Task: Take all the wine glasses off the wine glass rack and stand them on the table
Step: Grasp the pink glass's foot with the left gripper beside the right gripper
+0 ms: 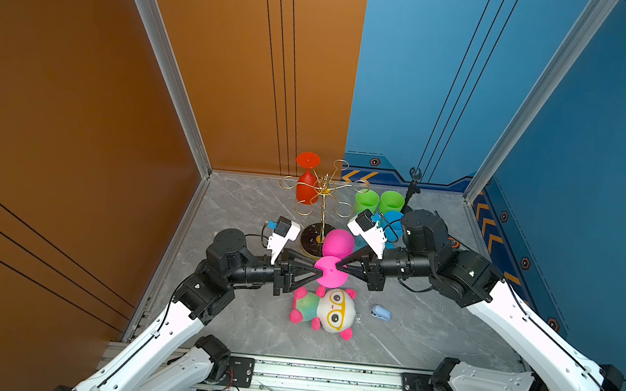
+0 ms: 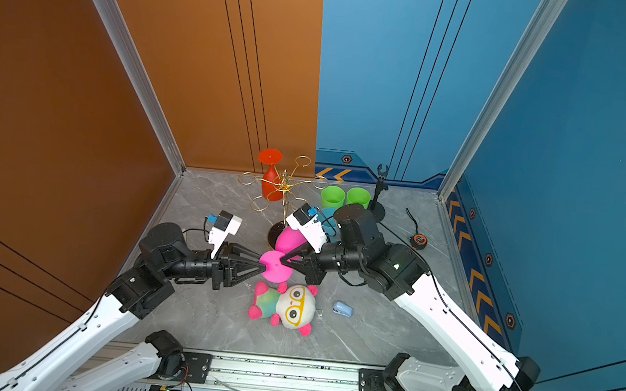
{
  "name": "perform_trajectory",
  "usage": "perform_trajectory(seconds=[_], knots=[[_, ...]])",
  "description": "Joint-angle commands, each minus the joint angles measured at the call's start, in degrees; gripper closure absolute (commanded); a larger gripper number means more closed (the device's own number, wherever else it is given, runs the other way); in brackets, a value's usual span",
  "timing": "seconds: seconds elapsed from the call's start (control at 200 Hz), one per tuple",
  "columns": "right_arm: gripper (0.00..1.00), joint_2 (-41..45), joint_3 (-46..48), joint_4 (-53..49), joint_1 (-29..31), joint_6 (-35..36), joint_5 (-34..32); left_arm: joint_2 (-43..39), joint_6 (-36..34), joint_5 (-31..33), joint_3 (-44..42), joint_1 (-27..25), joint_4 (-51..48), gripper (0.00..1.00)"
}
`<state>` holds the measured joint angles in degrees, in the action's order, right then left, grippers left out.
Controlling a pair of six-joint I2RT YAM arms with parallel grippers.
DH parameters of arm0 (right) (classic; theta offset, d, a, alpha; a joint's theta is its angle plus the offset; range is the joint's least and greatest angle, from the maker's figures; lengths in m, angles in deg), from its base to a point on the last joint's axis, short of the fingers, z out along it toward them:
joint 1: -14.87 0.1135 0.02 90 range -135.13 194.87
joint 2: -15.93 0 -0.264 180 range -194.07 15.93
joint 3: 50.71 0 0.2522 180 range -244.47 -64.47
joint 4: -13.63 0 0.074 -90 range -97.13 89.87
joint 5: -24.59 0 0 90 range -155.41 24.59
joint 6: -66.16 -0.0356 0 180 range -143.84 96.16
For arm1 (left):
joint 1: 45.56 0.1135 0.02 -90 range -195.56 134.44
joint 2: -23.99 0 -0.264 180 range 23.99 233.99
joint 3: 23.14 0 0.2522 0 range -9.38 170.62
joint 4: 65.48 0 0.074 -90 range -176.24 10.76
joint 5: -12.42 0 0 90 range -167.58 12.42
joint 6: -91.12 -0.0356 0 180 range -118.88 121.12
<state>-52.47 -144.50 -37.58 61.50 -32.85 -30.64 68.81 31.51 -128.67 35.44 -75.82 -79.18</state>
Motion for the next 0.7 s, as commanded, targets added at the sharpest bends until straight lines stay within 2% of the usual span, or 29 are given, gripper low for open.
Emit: perform_trajectory(seconds=[0.0, 0.27, 0.41, 0.466, 0.696], knots=[[1.0, -0.4, 0.5, 2.6, 0.3, -0.6, 0.9, 0.1, 0.0, -2.1, 0.5, 0.4, 0.7, 0.71], [1.0, -0.5, 0.7, 2.6, -0.2, -0.7, 0.8, 1.0, 0.4, -2.9, 0.5, 0.4, 0.6, 0.92], [1.0, -0.6, 0.7, 2.5, -0.5, -0.9, 1.0, 1.1, 0.6, -3.1, 0.3, 0.3, 0.6, 1.0], [1.0, -0.5, 0.8, 2.6, -0.7, -1.0, 1.0, 1.0, 0.7, -3.2, 0.1, 0.3, 0.6, 1.0], [0.8, -0.2, 1.3, 2.5, -1.9, -1.4, 2.1, 0.5, -0.4, -3.0, -0.1, 0.3, -2.1, 1.0]])
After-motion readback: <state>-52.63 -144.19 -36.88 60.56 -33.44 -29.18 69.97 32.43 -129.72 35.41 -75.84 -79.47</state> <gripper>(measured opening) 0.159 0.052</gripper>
